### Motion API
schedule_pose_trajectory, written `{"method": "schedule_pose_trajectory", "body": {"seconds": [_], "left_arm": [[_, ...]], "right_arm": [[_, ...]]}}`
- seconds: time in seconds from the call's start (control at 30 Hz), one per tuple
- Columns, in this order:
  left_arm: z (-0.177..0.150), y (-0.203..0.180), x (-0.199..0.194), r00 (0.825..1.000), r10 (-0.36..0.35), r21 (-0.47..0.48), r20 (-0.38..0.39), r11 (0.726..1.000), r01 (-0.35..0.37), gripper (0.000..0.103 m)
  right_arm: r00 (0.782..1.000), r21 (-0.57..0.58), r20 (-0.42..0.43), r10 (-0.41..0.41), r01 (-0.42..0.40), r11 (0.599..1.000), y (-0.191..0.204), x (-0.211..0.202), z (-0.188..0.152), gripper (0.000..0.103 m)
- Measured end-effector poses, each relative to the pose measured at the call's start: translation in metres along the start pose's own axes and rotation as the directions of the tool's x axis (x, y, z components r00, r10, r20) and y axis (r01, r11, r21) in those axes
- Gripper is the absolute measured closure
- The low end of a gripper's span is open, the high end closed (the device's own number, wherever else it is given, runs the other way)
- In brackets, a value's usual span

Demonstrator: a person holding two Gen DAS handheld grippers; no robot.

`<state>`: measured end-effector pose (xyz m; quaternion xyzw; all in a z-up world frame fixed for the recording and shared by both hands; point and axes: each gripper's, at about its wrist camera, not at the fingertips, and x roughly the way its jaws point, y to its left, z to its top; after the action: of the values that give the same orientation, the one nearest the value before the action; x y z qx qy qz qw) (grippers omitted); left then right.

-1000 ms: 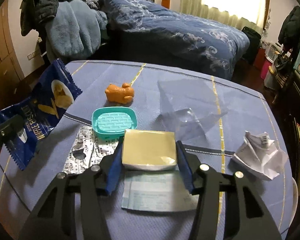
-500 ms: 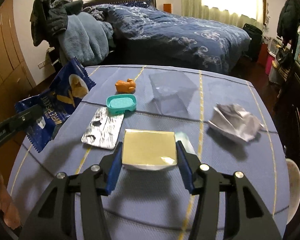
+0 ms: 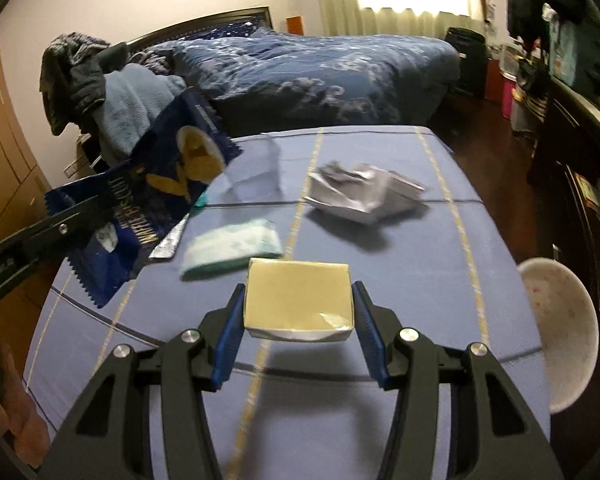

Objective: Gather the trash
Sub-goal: 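Carry wrapper and sponge over the wastebasket and open the right gripper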

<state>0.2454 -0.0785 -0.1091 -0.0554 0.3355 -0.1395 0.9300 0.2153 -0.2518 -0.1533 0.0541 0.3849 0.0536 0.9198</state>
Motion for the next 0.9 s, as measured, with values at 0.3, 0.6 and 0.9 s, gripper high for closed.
{"method": "schedule_pose_trajectory", "body": {"seconds": [0.3, 0.6, 0.9], "left_arm": [[-0.012, -0.063, 0.033, 0.997, -0.044, 0.103, -0.069, 0.993, 0.051, 0.099], [-0.016, -0.128, 0.052, 0.992, -0.084, 0.212, -0.089, 0.972, 0.101, 0.099], [-0.022, -0.195, 0.074, 0.977, -0.16, 0.304, -0.142, 0.932, 0.197, 0.099]], "right_arm": [[0.999, 0.112, 0.006, -0.038, 0.037, 0.993, -0.059, -0.016, -0.024, 0.051], [0.995, 0.227, 0.04, -0.092, 0.08, 0.971, -0.123, -0.044, -0.039, 0.051], [0.982, 0.358, 0.052, -0.179, 0.149, 0.922, -0.199, -0.069, -0.059, 0.051]]}}
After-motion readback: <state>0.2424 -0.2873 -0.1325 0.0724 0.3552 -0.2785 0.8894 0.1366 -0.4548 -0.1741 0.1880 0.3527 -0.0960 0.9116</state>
